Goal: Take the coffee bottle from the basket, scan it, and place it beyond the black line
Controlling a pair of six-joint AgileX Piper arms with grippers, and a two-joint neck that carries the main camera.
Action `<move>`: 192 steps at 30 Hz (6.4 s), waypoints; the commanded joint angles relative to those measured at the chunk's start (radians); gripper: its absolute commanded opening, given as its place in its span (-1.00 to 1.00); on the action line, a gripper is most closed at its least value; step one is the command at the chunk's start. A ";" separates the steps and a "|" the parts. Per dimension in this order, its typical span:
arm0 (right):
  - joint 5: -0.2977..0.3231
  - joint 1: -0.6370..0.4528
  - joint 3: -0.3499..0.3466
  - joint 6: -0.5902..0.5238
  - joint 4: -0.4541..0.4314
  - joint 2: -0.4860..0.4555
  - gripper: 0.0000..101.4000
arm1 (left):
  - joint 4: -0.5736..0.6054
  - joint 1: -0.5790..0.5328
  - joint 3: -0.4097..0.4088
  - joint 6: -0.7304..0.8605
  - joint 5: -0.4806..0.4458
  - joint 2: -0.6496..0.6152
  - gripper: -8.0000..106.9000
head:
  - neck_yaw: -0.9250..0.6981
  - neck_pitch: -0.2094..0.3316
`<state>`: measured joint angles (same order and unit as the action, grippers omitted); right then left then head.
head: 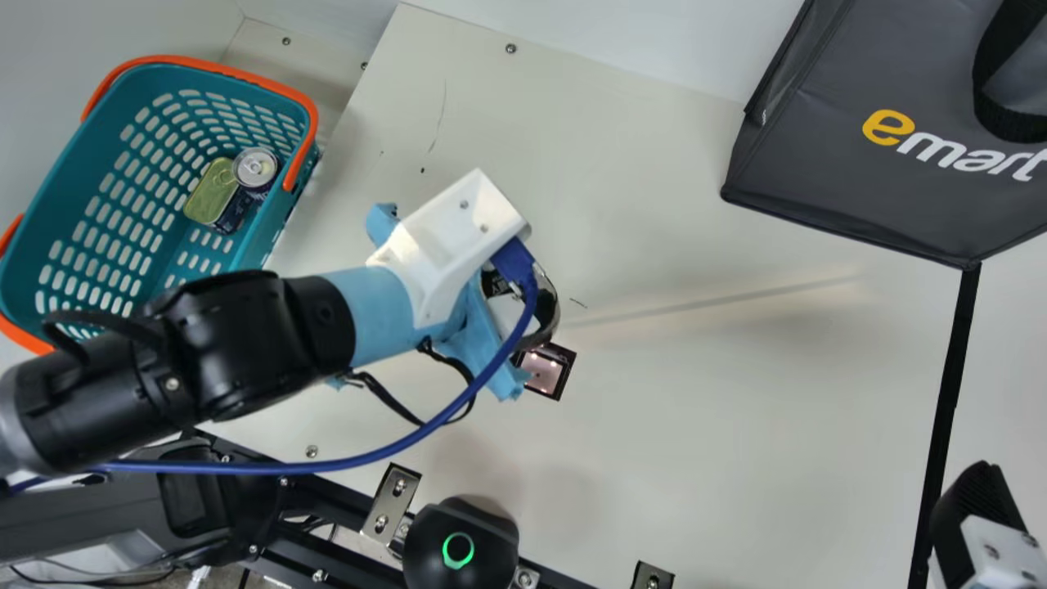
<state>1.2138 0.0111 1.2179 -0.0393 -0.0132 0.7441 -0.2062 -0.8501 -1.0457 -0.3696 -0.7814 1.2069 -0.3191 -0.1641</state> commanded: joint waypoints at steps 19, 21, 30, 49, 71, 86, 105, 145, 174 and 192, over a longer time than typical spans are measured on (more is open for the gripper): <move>0.000 0.000 0.000 0.000 0.000 0.000 0.79 | -0.063 -0.101 0.015 -0.063 0.120 0.055 -0.68 | -0.002 0.026; 0.001 0.000 0.000 0.000 0.000 0.000 0.79 | -0.048 -0.105 0.012 -0.042 0.137 0.066 -0.68 | -0.002 0.026; 0.001 0.000 0.000 0.000 0.000 0.000 0.79 | 0.056 -0.100 -0.020 0.102 0.193 0.136 -0.68 | -0.002 0.026; 0.000 0.000 0.000 0.000 0.000 0.000 0.79 | 0.219 -0.061 -0.140 0.384 0.216 0.311 -0.68 | -0.002 0.026; 0.000 0.000 0.000 0.000 0.000 0.000 0.79 | 0.229 -0.055 -0.181 0.442 0.232 0.405 -0.68 | -0.002 0.026; 0.000 0.000 0.000 0.000 0.000 0.000 0.79 | 0.200 -0.054 -0.208 0.401 0.210 0.424 0.13 | -0.002 0.026; 0.000 0.000 0.000 0.000 0.000 0.000 0.79 | 0.180 -0.056 -0.241 0.365 0.197 0.431 0.71 | -0.002 0.026; 0.000 0.000 0.000 0.000 0.000 0.000 0.79 | -0.051 0.173 -0.166 0.056 0.170 0.213 0.71 | -0.002 0.026; 0.000 0.000 0.000 0.000 0.000 0.000 0.79 | -0.273 0.383 0.080 -0.078 0.227 0.025 0.71 | -0.002 0.026; 0.000 0.000 0.000 0.000 0.000 0.000 0.79 | -0.262 0.529 0.095 -0.035 0.223 -0.028 0.71 | -0.002 0.026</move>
<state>1.2141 0.0111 1.2179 -0.0393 -0.0132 0.7441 -0.4682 -0.3286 -0.9516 -0.4039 -0.5563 1.1819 -0.3191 -0.1641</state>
